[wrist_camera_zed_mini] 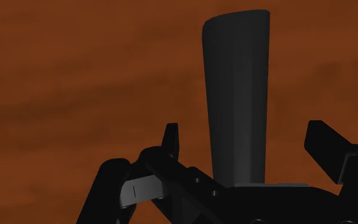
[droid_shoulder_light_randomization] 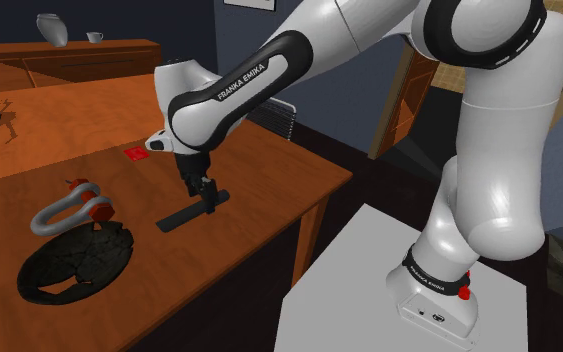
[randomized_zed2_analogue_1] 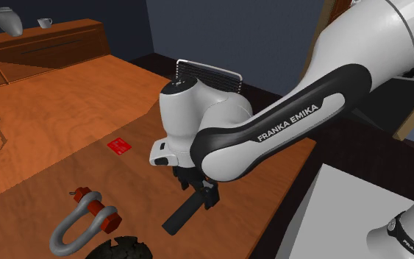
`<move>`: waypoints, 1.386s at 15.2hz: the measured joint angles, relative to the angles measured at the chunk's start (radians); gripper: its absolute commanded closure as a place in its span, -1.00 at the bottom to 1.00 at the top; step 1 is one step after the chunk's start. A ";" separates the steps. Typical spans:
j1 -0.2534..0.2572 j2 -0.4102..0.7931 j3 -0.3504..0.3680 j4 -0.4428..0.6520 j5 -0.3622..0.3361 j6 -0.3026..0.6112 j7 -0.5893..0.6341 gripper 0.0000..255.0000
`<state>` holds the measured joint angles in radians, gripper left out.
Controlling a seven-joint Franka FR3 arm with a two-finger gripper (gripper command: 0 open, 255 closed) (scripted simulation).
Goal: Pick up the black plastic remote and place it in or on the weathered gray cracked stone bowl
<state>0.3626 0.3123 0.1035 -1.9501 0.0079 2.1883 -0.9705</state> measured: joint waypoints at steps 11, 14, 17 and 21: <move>0.000 -0.001 -0.001 0.003 0.000 -0.002 0.000 1.00; 0.000 -0.008 0.000 0.006 0.001 -0.013 0.001 1.00; 0.000 -0.027 0.001 0.019 0.003 -0.045 0.000 1.00; -0.002 -0.056 0.002 0.037 0.006 -0.092 -0.001 1.00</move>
<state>0.3608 0.2566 0.1055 -1.9131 0.0134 2.0963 -0.9713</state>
